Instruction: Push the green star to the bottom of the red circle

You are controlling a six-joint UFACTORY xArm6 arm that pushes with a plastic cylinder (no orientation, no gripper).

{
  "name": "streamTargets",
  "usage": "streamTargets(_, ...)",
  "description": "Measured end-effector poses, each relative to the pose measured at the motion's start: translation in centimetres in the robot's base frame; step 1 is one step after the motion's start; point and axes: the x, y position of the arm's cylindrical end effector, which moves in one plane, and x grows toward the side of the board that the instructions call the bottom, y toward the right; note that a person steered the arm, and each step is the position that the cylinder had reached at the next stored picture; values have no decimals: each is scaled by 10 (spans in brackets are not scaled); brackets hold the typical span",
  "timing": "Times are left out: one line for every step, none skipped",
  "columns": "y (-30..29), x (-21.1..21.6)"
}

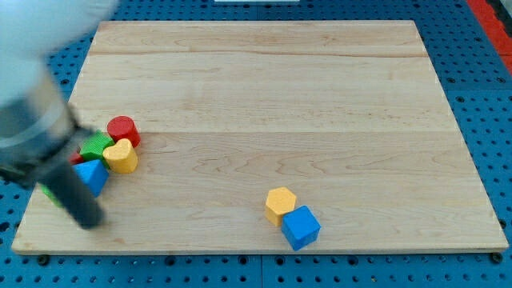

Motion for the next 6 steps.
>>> streamTargets(-64, -18)
streamTargets(-65, -24)
streamTargets(-64, -59)
streamTargets(-55, -154)
streamTargets(-32, -190)
streamTargets(10, -278)
